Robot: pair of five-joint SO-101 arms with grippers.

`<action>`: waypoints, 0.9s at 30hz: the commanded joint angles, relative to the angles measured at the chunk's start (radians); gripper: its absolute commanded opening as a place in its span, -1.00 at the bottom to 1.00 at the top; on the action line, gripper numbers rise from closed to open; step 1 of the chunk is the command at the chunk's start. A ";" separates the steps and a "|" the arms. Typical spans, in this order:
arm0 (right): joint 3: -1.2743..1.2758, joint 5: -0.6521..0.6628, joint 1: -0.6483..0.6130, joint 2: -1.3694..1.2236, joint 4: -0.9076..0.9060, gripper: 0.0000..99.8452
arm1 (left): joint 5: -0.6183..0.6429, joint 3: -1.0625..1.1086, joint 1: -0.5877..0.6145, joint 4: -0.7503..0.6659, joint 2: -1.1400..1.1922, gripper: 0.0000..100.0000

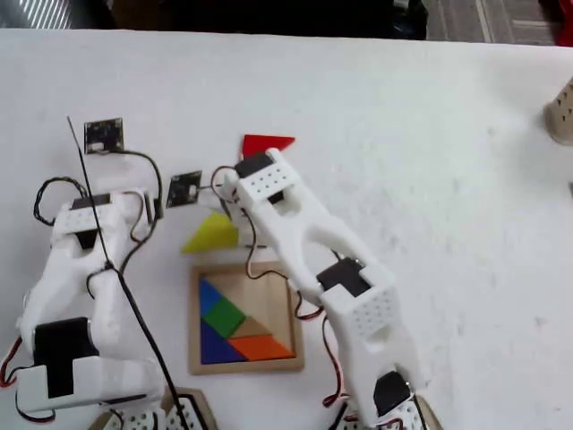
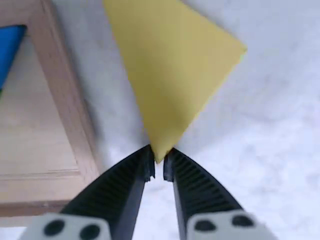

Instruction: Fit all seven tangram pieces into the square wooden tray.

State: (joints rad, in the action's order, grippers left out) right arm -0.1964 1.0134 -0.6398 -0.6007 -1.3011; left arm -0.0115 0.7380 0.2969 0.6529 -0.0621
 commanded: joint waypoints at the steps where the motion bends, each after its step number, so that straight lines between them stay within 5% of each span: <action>1: -0.054 0.008 -0.022 0.025 -0.162 -0.90 | 0.005 -0.054 0.001 -0.002 -0.005 -0.59; 5: -0.153 -0.141 -0.021 0.094 -0.239 -0.66 | 0.008 -0.058 0.010 -0.002 -0.005 -0.59; 10: -0.153 -0.224 -0.056 0.090 -0.124 -0.42 | 0.021 -0.081 0.081 -0.002 -0.007 -0.59; 18: -0.160 -0.219 -0.105 -0.001 0.007 -0.42 | 0.204 -0.091 0.189 -0.023 -0.007 -0.59; 27: -0.322 -0.221 -0.114 -0.008 -0.087 -0.42 | 0.396 -0.087 0.297 -0.081 -0.005 -0.59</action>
State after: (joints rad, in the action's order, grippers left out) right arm -0.4373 0.8002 -0.7472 -0.6176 -1.3656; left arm 0.2846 0.7012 0.5332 0.6299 -0.0621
